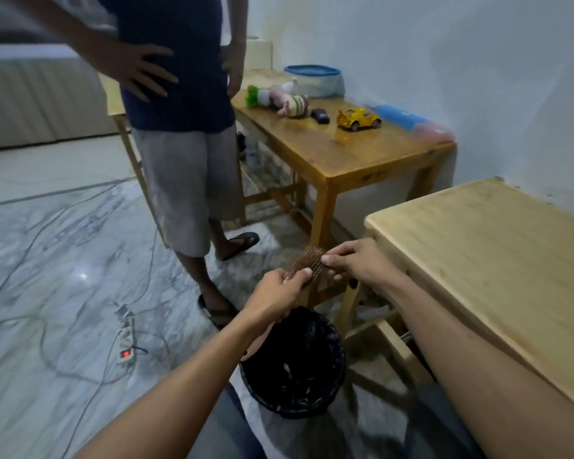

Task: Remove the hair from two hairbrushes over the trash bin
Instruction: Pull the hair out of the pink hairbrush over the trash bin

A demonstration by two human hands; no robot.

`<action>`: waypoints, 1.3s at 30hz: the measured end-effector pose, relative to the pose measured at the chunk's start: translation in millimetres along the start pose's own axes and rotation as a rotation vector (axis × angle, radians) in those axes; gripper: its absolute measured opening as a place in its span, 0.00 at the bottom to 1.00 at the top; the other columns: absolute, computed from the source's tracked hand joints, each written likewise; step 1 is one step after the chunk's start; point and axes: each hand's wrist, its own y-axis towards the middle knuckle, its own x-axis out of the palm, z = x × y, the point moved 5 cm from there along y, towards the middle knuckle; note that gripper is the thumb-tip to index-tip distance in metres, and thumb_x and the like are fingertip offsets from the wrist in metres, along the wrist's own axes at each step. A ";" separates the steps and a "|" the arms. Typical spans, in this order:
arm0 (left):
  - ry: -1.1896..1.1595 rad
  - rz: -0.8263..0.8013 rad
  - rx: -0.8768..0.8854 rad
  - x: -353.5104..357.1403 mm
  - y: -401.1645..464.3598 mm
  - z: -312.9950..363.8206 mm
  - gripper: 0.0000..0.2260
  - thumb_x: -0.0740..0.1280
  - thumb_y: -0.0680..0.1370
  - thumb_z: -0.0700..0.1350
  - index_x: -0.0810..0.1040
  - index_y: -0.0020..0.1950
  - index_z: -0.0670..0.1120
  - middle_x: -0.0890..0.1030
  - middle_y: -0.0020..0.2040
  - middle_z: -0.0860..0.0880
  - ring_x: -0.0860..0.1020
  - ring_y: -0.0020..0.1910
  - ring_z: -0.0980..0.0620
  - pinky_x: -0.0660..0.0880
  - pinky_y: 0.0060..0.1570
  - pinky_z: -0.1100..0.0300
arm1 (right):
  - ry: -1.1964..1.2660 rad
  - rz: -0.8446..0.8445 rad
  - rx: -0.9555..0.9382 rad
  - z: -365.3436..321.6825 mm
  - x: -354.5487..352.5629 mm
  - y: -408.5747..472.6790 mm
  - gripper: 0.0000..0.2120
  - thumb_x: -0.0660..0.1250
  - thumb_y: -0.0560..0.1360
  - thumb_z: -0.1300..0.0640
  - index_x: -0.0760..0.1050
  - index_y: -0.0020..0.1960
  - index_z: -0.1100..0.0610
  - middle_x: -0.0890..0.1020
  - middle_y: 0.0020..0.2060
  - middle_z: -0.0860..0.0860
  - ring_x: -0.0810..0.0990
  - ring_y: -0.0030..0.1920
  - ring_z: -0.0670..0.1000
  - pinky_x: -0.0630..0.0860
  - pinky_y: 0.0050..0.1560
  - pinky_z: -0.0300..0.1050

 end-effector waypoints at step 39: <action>0.448 0.164 -0.017 13.8 -26.8 -92.1 0.19 0.67 0.74 0.67 0.74 0.46 0.52 0.82 0.41 0.50 0.82 0.42 0.50 0.79 0.42 0.49 | -0.016 -0.010 -0.017 105.2 58.8 -12.0 0.14 0.78 0.73 0.48 0.85 0.56 0.51 0.86 0.46 0.47 0.84 0.50 0.47 0.80 0.52 0.41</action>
